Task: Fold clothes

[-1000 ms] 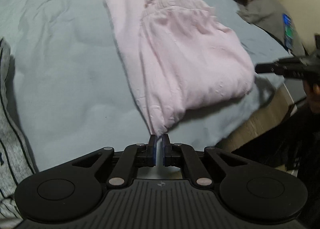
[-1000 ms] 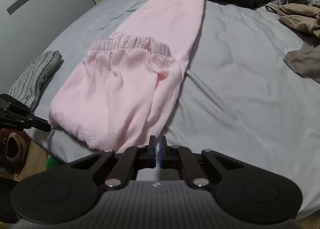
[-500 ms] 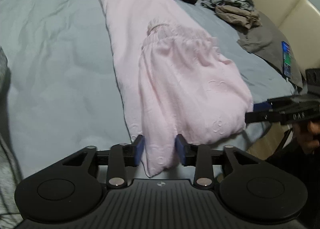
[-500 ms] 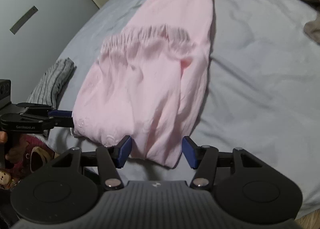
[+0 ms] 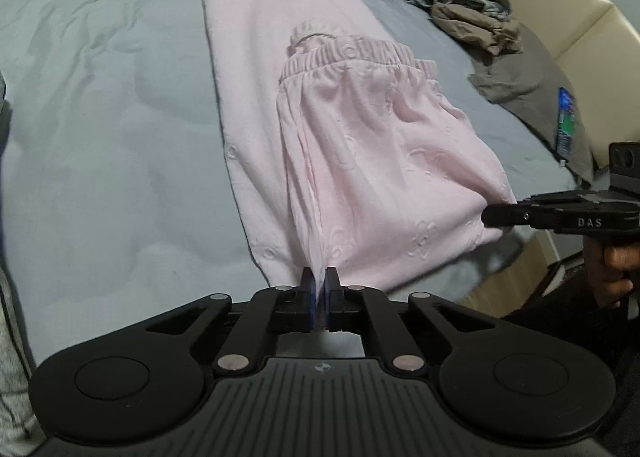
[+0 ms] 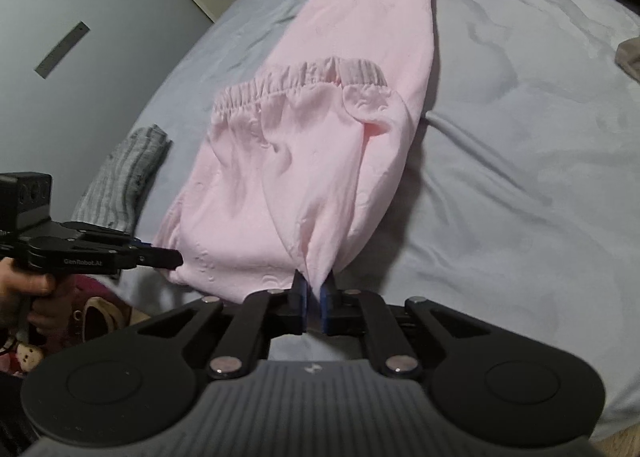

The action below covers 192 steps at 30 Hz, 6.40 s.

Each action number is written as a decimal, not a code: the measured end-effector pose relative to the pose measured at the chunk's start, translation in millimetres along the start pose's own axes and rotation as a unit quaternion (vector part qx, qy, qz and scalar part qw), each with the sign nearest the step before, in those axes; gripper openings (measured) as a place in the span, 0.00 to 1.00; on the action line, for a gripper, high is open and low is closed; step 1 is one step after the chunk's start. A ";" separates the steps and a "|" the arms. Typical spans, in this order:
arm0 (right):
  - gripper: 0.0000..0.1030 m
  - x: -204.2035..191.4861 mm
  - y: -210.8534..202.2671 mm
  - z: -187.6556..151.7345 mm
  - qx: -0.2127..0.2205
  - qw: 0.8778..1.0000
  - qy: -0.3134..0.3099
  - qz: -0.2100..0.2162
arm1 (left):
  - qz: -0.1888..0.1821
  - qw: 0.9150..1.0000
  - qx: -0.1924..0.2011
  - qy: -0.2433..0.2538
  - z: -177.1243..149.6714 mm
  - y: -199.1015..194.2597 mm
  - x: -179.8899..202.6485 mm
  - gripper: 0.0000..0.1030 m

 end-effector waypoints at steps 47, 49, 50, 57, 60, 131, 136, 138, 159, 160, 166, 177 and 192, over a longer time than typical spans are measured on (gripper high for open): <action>0.07 -10.3 -24.7 -32.0 -0.009 1.000 0.016 -0.009 | 0.047 0.997 -0.054 0.024 -33.4 1.5 48.2 0.01; 0.07 -14.6 -29.8 -34.2 -0.022 1.000 0.004 -0.009 | 0.037 0.997 -0.068 0.025 -36.3 -1.3 47.2 0.01; 0.07 -17.2 -32.3 -35.6 -0.033 0.999 -0.001 -0.005 | 0.033 0.996 -0.081 0.030 -38.3 -1.5 47.9 0.01; 0.38 -31.0 -43.4 -37.1 -0.071 0.995 -0.059 -0.032 | 0.117 0.979 -0.105 0.132 -30.1 -12.1 64.6 0.20; 0.54 -30.7 -51.3 -21.2 -0.043 0.994 -0.084 -0.054 | 0.152 0.974 -0.066 0.155 -13.4 -28.9 66.1 0.38; 0.07 3.6 -18.1 110.5 0.117 0.985 -0.109 0.065 | -0.020 0.994 0.109 -0.017 133.7 -14.6 13.9 0.06; 0.07 9.3 2.9 136.7 0.106 0.986 -0.115 0.059 | 0.000 0.995 0.100 -0.017 145.5 -2.4 2.8 0.06; 0.07 12.6 15.4 144.4 0.093 0.987 -0.123 0.049 | 0.008 0.996 0.090 -0.021 149.4 9.2 -0.9 0.06; 0.32 45.1 75.4 140.6 0.017 0.991 -0.122 -0.055 | 0.081 0.995 0.051 -0.014 156.7 66.7 0.5 0.15; 0.49 42.4 67.6 138.6 0.029 0.991 -0.120 -0.056 | 0.087 0.995 0.054 -0.017 156.6 58.9 0.1 0.20; 0.51 27.0 9.3 114.5 0.099 0.990 -0.094 -0.043 | 0.107 0.989 0.097 -0.035 125.4 0.1 1.1 0.47; 0.52 -5.0 -38.6 25.0 0.076 0.989 -0.130 -0.008 | 0.081 0.995 0.058 0.001 47.4 -23.1 19.2 0.47; 0.62 -2.5 14.9 17.1 -0.028 0.955 -0.295 -0.017 | 0.062 0.996 0.055 -0.039 71.6 13.3 18.6 0.47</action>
Point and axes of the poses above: each gripper's, at about its wrist camera, not at the fingertips, and y roughly the way its jaws point, x to its right, z to its top, the point moved 1 cm from there along y, roughly the way its jaws point, and after that the axes turned 12 degrees about z, right-handed, at the moved point
